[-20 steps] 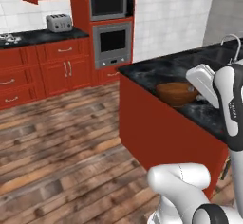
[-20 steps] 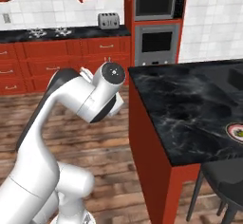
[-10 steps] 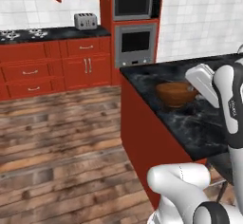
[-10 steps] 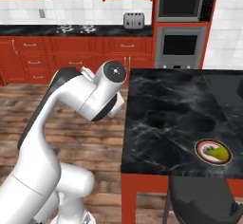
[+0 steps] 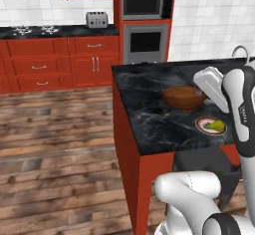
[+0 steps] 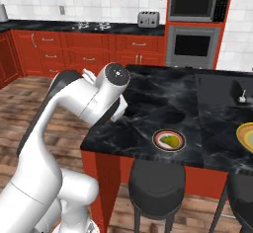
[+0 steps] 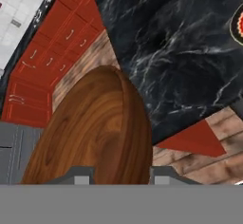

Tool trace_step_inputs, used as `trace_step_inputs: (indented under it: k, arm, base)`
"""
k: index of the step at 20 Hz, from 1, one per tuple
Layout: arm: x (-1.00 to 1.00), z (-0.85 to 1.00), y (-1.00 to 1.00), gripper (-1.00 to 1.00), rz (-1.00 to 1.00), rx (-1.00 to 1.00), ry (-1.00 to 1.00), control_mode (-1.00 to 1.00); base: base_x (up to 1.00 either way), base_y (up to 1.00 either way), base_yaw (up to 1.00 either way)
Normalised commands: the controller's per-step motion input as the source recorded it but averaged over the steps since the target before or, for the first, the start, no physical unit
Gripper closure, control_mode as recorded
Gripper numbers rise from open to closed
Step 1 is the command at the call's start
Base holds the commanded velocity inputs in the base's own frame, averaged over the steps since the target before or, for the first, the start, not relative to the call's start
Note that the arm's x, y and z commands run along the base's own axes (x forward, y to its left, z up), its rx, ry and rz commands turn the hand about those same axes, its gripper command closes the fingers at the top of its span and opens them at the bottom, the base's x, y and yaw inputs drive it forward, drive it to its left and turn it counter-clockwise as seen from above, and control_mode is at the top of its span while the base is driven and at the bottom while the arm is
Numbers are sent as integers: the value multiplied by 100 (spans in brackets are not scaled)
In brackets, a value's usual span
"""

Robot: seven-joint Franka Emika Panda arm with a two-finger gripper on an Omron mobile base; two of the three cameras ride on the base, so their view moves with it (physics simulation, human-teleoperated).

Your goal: Take the smaller bowl and place it next to the appetizer plate on the dining counter , and place the larger bowl next to the plate with cooked food.

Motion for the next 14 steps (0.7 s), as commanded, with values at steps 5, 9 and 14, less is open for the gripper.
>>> trace_step_inputs:
  k: [5,9,14]
  arm:
    - [0,0,0,100,0,0,0,100]
    - [5,-4,-8,100,0,0,0,-100]
    - [52,-18,0,100,-13,0,-3,-100]
  base:
    - [7,-100,10]
    - [2,-56,1]
    - [0,0,0]
